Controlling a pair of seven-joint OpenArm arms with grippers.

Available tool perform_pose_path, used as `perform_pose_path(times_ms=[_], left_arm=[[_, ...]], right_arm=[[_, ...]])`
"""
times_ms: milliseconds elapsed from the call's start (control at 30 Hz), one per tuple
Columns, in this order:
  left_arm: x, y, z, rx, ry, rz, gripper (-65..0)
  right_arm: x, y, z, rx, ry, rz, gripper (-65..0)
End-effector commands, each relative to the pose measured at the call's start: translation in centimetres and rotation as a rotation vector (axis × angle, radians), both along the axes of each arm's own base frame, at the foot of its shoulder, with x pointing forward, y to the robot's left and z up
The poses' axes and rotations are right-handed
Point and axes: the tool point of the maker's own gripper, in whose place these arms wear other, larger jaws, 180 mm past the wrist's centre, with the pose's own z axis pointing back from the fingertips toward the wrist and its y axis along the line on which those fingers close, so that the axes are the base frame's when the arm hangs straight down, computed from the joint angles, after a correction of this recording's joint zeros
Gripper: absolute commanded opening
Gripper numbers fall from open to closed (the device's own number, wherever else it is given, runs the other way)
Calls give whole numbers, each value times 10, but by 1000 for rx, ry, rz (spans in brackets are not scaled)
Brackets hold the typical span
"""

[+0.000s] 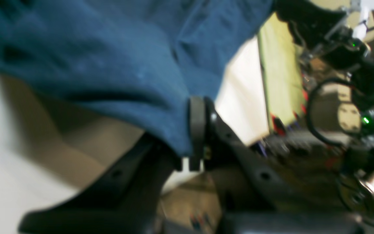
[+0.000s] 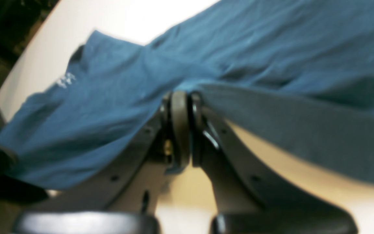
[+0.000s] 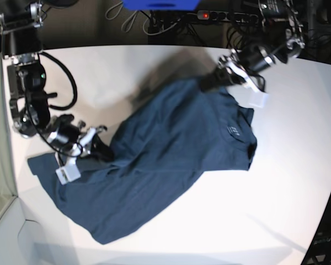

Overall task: Layout the t-shirt on the table in an organized manner, then fold the t-shirt properly
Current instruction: 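Drag the shirt with both grippers away from the robot's base, unfolding it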

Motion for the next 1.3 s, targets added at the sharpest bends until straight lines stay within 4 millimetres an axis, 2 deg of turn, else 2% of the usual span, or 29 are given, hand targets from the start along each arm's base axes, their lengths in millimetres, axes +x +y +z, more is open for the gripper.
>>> perform_pose_path(times_ms=[0, 67, 100, 233, 300, 333, 400, 500, 567, 667, 767, 867, 933, 1033, 1100, 1267], left_arm=[[-3, -15, 12, -59, -21, -33, -645], [-21, -41, 8, -86, 11, -112, -644], [-24, -44, 7, -83, 15, -137, -644], [-18, -41, 7, -63, 0, -153, -641], [-10, -35, 8, -29, -15, -172, -641], [-12, -38, 6, 2, -14, -219, -641], [-17, -47, 1, 77, -19, -335, -640], [-26, -58, -11, 184, -20, -494, -606], [-32, -65, -15, 235, -28, -567, -532], [-34, -69, -16, 256, -35, -597, -418], [-32, -68, -16, 263, -42, -606, -301], [-27, -63, -5, 289, -89, -612, -230], [-23, -59, 6, 315, -137, -616, -217], [-18, -55, 23, 345, -210, -620, -217], [-9, -51, 32, 377, -255, -625, -217], [10, -34, 49, 363, -292, -575, -217]], right_arm=[[3, -9, 17, -9, -55, 1, -650], [-8, -13, 13, -33, -47, 13, -650], [-11, -15, 12, -44, -42, 15, -650], [-25, -35, -2, -108, 0, 16, -650], [-29, -37, -6, -113, 13, 17, -650], [-32, -38, -10, -116, 24, 17, -650], [-37, -47, -15, -146, 43, 18, -600], [-45, -51, -22, -170, 74, 28, -476], [-48, -54, -25, -181, 87, 30, -377], [-52, -63, -26, -194, 95, 16, -290], [-56, -77, -16, -191, 72, -33, -231], [-56, -89, 3, -162, 12, -111, -220], [-56, -103, 17, -144, -29, -182, -220], [-56, -111, 36, -86, -91, -278, -219], [-61, -107, 40, -54, -104, -302, -219], [-70, -70, 36, 8, -93, -250, -219]])
